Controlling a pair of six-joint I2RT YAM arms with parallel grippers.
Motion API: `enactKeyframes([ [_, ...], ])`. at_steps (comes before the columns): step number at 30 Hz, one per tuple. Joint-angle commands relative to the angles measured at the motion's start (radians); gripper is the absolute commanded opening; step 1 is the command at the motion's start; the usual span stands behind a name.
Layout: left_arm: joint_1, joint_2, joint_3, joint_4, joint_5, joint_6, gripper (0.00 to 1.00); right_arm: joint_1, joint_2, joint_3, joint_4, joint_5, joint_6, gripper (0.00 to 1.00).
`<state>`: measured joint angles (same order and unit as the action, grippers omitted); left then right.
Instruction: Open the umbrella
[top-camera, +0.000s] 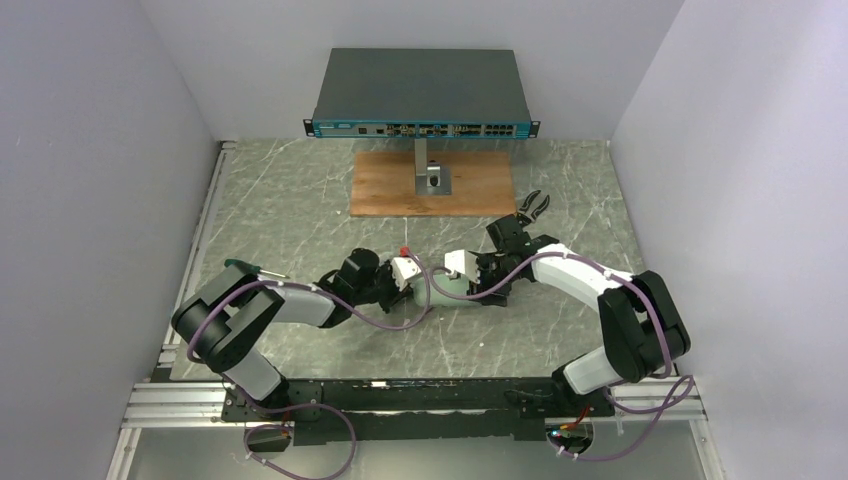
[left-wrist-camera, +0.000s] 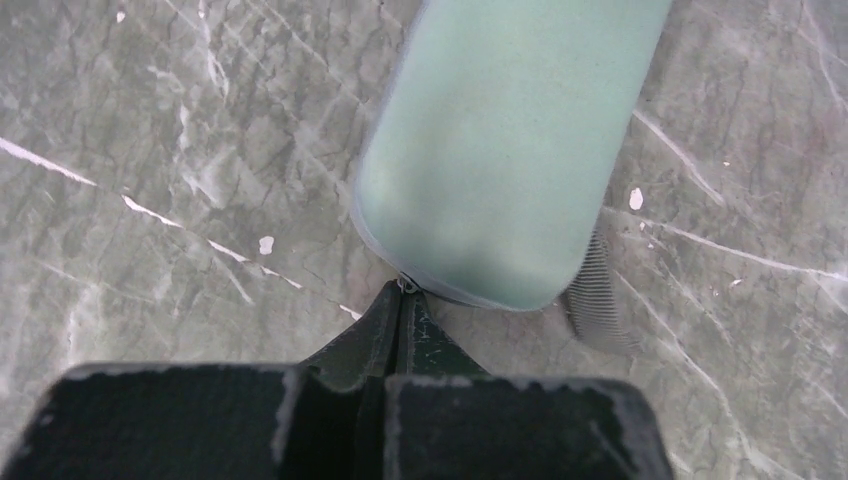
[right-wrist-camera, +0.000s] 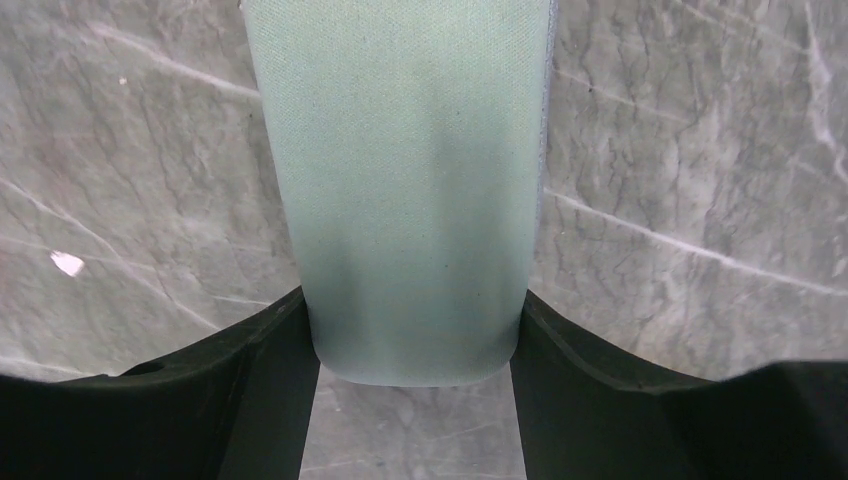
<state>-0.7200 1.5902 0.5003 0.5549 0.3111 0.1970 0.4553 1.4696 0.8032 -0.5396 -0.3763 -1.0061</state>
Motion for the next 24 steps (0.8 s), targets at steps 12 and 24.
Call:
enactKeyframes([
  [12,0.025,0.033,0.076,0.046,0.025,0.045,0.12,0.006,0.013,-0.022,0.115,-0.036,-0.518,0.7],
  [24,0.062,-0.239,0.093,-0.334,0.134,0.16,0.74,-0.093,-0.233,0.094,0.055,0.07,0.161,0.93],
])
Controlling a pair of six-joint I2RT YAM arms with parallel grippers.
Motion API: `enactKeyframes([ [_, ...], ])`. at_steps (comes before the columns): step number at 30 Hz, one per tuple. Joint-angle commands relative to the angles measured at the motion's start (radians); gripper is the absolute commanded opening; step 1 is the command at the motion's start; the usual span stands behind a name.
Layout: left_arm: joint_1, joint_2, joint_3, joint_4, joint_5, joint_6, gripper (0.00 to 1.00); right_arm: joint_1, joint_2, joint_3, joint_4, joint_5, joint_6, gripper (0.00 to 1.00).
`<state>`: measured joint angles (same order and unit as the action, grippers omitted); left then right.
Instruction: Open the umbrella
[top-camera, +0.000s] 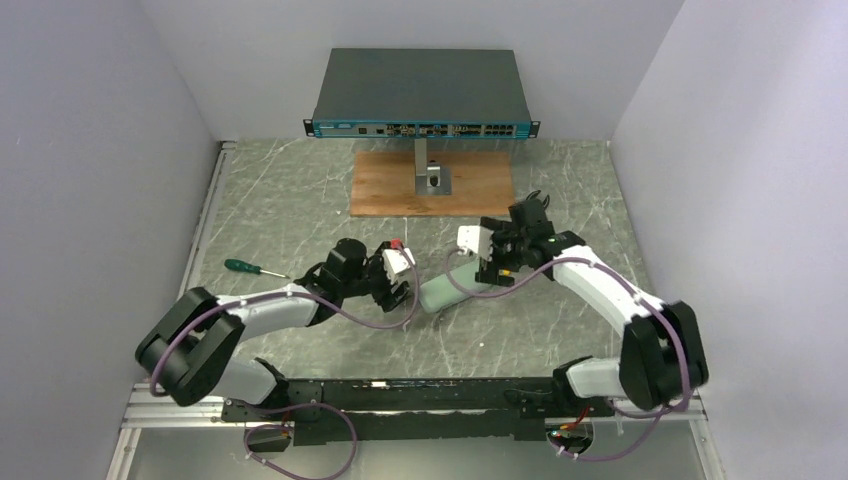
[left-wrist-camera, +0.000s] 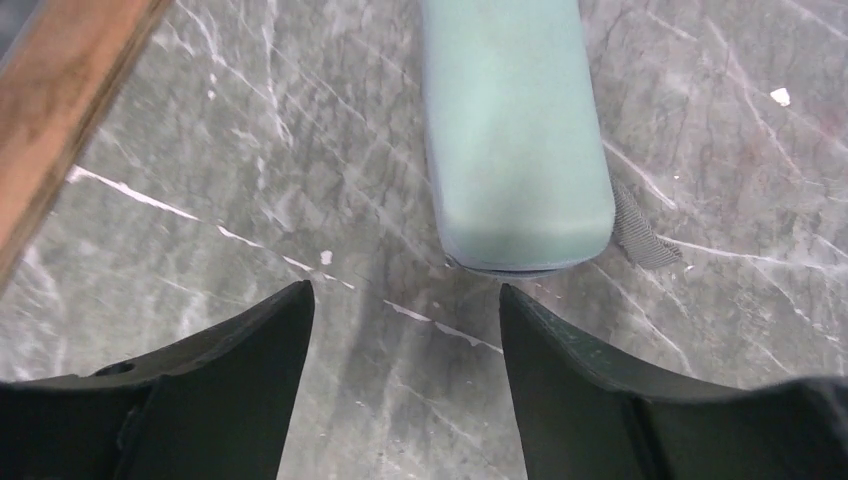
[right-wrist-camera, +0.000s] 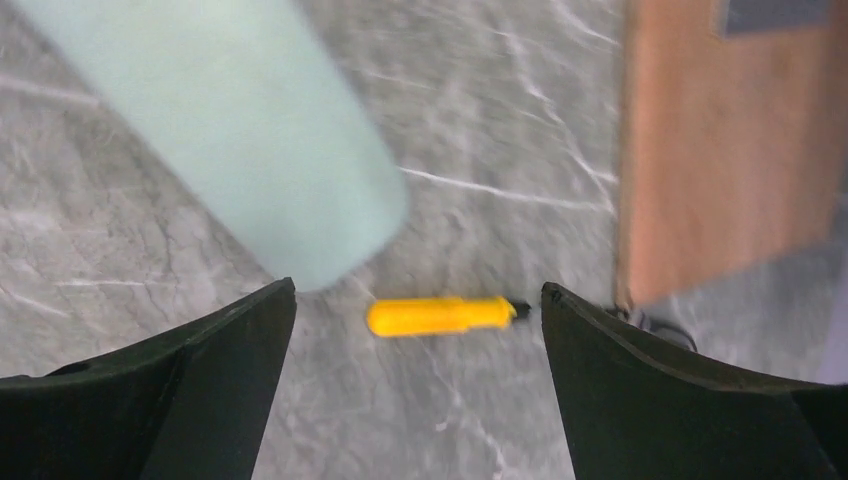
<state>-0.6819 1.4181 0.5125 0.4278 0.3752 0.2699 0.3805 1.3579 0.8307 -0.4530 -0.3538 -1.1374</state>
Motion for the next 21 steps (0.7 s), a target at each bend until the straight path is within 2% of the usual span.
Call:
enactKeyframes([
  [1,0.032,-0.056,0.132,-0.287,0.102,0.129,0.76,-0.018,-0.15,0.062,-0.041,0.071,0.353,0.93],
  [4,0.056,0.005,0.224,-0.39,0.152,0.2,0.74,-0.018,-0.206,0.074,-0.118,0.123,0.531,0.88],
  [7,0.057,0.081,0.288,-0.374,0.127,0.235,0.64,-0.019,-0.216,0.094,-0.188,0.171,0.753,0.74],
  [8,0.057,0.115,0.319,-0.374,0.112,0.23,0.59,-0.019,-0.213,0.089,-0.187,0.194,0.817,0.68],
  [10,0.052,0.187,0.403,-0.41,0.064,0.204,0.51,-0.018,-0.19,0.081,-0.19,0.216,0.92,0.51],
  [14,0.051,0.267,0.485,-0.426,0.008,0.197,0.4,-0.018,-0.074,0.09,-0.216,0.111,1.046,0.22],
  [18,0.033,0.294,0.456,-0.408,-0.016,0.222,0.35,-0.011,0.068,0.101,-0.147,-0.012,1.057,0.16],
  [21,0.015,0.274,0.409,-0.371,0.001,0.194,0.34,-0.008,0.2,0.123,-0.115,-0.024,1.035,0.13],
])
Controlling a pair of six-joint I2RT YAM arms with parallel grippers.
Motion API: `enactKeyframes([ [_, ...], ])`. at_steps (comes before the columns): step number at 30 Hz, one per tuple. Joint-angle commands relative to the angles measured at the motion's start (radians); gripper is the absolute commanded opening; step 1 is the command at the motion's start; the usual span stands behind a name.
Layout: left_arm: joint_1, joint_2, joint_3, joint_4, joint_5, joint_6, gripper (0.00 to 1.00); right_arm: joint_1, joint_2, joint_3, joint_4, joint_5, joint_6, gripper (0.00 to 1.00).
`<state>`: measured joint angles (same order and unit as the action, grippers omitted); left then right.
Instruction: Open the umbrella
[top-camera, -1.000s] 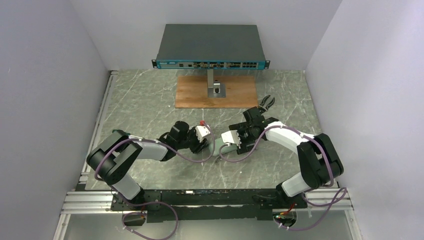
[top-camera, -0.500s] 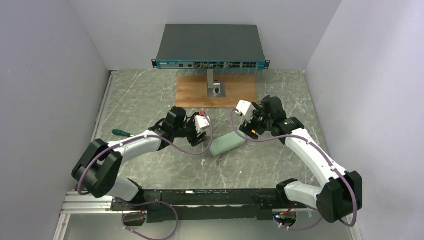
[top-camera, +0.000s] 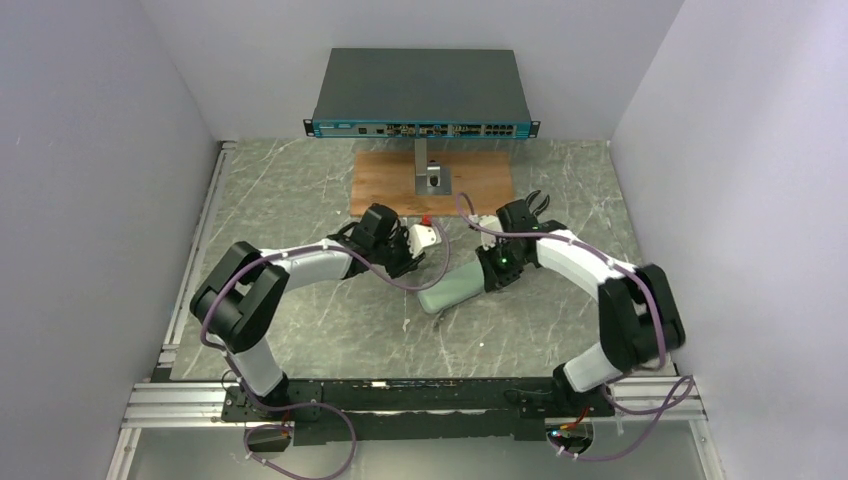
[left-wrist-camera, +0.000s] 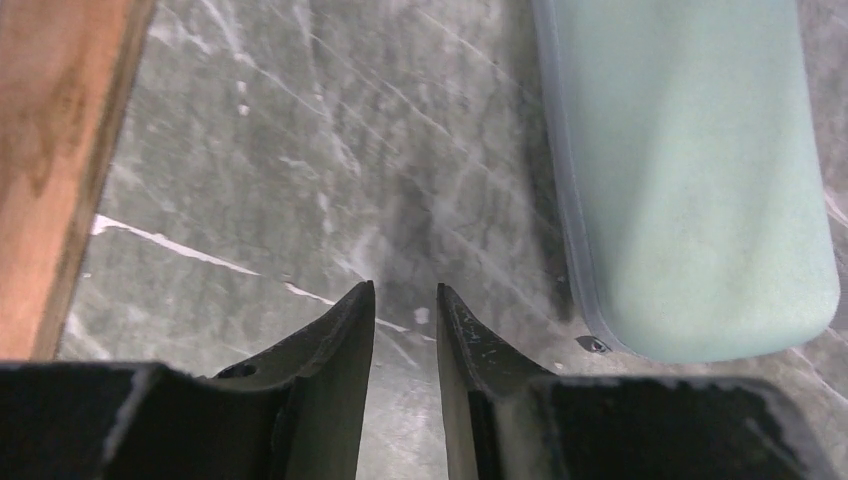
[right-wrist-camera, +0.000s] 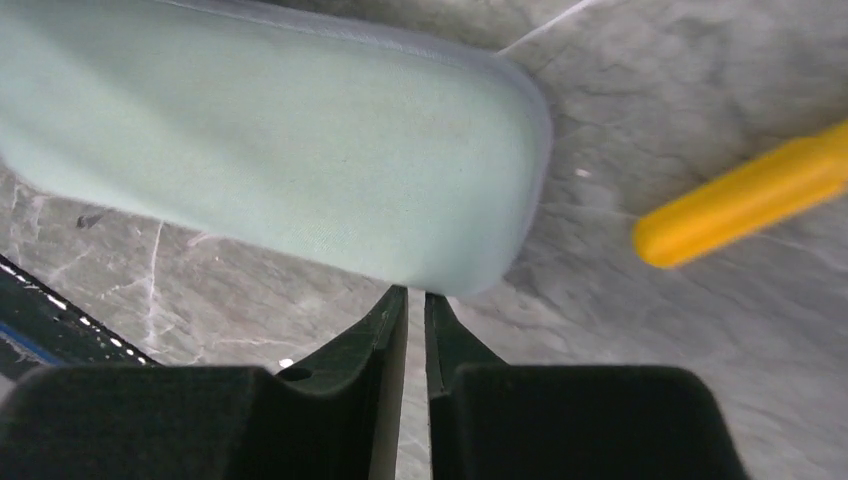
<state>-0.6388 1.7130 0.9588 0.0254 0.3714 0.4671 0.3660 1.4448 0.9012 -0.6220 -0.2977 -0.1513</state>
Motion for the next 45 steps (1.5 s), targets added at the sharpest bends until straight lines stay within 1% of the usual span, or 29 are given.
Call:
enactKeyframes([
  [1,-0.032,-0.033,-0.049,0.036,0.01,-0.023,0.34,0.006,0.148,0.06,0.06,-0.082,0.05,0.13],
  [3,-0.037,-0.044,-0.07,0.04,0.029,-0.076,0.33,0.004,0.192,0.05,0.109,-0.075,0.061,0.14],
  [5,-0.037,-0.055,-0.092,0.041,0.054,-0.124,0.33,0.003,0.199,0.031,0.187,-0.076,0.071,0.15],
  [8,-0.04,-0.086,-0.145,0.06,0.076,-0.166,0.33,0.004,0.215,0.061,0.266,-0.083,0.105,0.15],
  [11,-0.039,-0.13,-0.186,0.087,0.086,-0.178,0.34,0.003,0.258,0.121,0.284,-0.115,0.135,0.18],
  [15,-0.046,-0.208,-0.236,0.127,0.151,-0.183,0.38,0.003,0.259,0.134,0.345,-0.152,0.131,0.23],
  [18,-0.065,-0.239,-0.262,0.144,0.128,-0.199,0.39,0.003,0.267,0.15,0.361,-0.186,0.121,0.27],
  [20,-0.066,-0.242,-0.269,0.138,0.107,-0.237,0.4,0.002,0.277,0.17,0.314,-0.194,0.111,0.3],
  [21,-0.066,-0.249,-0.276,0.138,0.09,-0.262,0.41,-0.002,0.276,0.176,0.288,-0.194,0.103,0.32],
  [23,-0.078,-0.296,-0.328,0.176,0.037,-0.321,0.5,-0.029,0.266,0.172,0.254,-0.214,0.113,0.35],
  [24,-0.097,-0.346,-0.374,0.211,0.004,-0.34,0.54,-0.054,0.261,0.168,0.245,-0.251,0.138,0.37],
  [26,-0.158,-0.42,-0.454,0.272,-0.052,-0.35,0.62,-0.092,0.259,0.181,0.215,-0.329,0.163,0.45],
  [27,-0.189,-0.445,-0.485,0.297,-0.082,-0.358,0.64,-0.099,0.258,0.19,0.198,-0.343,0.181,0.54],
  [28,-0.215,-0.457,-0.505,0.307,-0.107,-0.368,0.65,-0.101,0.256,0.197,0.179,-0.356,0.191,0.65],
  [29,-0.235,-0.457,-0.519,0.313,-0.126,-0.382,0.66,-0.102,0.253,0.2,0.161,-0.371,0.204,0.7],
  [31,-0.264,-0.441,-0.528,0.328,-0.158,-0.395,0.67,-0.103,0.229,0.175,0.159,-0.386,0.256,0.77],
  [34,-0.292,-0.402,-0.53,0.378,-0.183,-0.393,0.69,-0.1,0.177,0.113,0.205,-0.397,0.354,0.82],
  [36,-0.312,-0.37,-0.522,0.411,-0.2,-0.378,0.71,-0.094,0.17,0.083,0.231,-0.399,0.408,0.83],
  [40,-0.33,-0.293,-0.49,0.456,-0.215,-0.372,0.71,-0.077,0.212,0.067,0.272,-0.402,0.461,0.82],
  [42,-0.333,-0.263,-0.471,0.466,-0.212,-0.377,0.69,-0.07,0.243,0.084,0.274,-0.408,0.47,0.82],
  [45,-0.333,-0.222,-0.441,0.483,-0.206,-0.369,0.65,-0.069,0.278,0.099,0.283,-0.41,0.464,0.78],
])
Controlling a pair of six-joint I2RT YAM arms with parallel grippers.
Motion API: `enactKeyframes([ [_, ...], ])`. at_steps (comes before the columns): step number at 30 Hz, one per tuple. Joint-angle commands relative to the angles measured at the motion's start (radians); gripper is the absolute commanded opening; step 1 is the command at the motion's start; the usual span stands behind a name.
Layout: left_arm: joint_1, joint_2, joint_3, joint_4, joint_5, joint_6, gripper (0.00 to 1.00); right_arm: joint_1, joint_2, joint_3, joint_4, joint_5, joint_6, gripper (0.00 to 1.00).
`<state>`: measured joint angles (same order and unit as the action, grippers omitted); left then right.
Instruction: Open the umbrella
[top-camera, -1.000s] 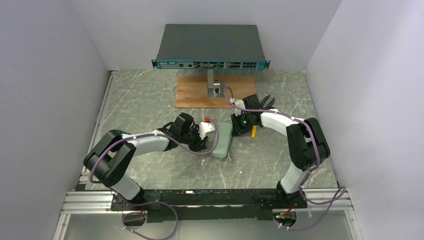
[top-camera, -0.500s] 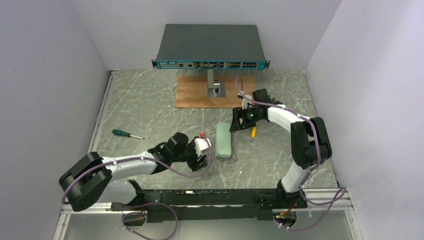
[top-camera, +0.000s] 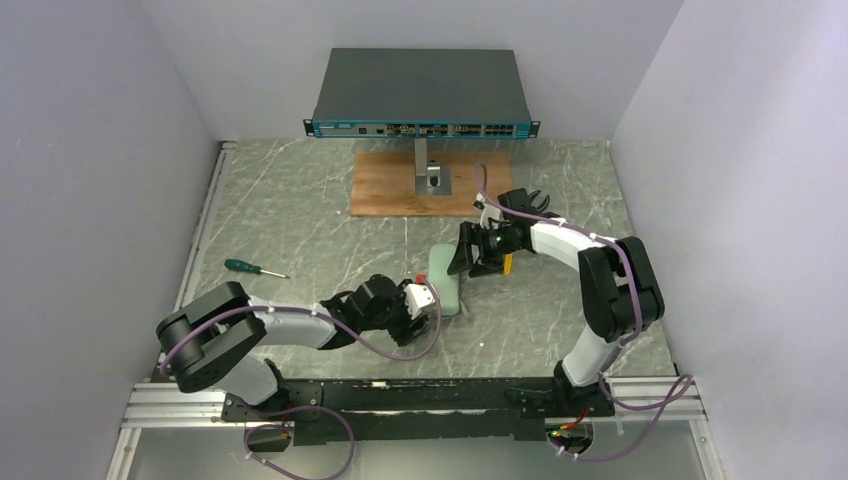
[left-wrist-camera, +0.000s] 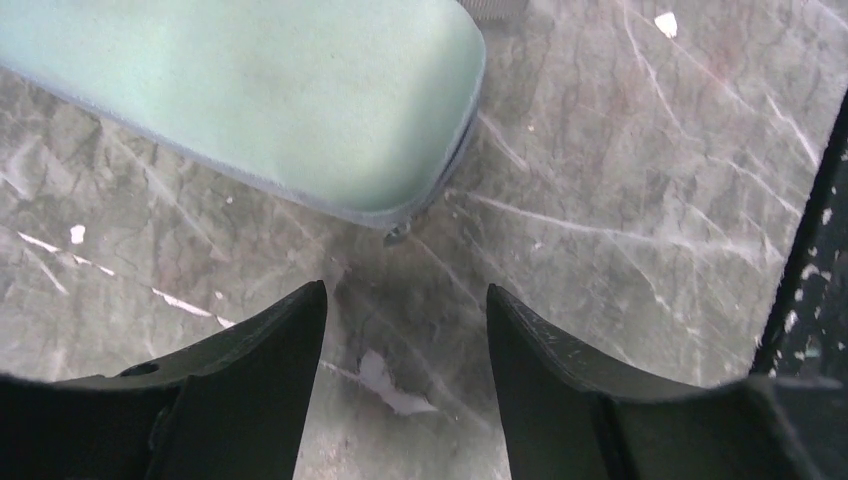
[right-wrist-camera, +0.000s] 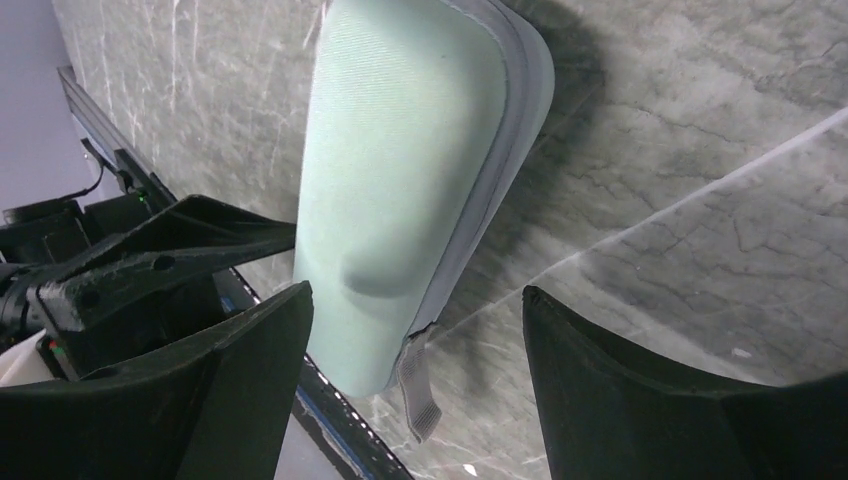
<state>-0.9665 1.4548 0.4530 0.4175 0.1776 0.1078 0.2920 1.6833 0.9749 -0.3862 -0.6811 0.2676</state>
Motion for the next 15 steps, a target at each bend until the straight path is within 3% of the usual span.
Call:
enactKeyframes([
  [1,-0.005,0.058,0.08,0.093,-0.013,-0.007,0.63,0.006,0.048,0.025,0.055,-0.027,0.046,0.75],
  [7,-0.006,0.131,0.151,0.102,-0.002,-0.017,0.5,0.007,0.123,0.047,0.039,-0.032,0.018,0.55],
  [12,-0.006,0.159,0.163,0.099,-0.001,-0.005,0.33,0.008,0.142,0.037,0.055,-0.026,0.005,0.49],
  [15,-0.006,0.143,0.146,0.092,0.022,0.023,0.28,0.007,0.159,0.044,0.045,-0.013,-0.023,0.39],
])
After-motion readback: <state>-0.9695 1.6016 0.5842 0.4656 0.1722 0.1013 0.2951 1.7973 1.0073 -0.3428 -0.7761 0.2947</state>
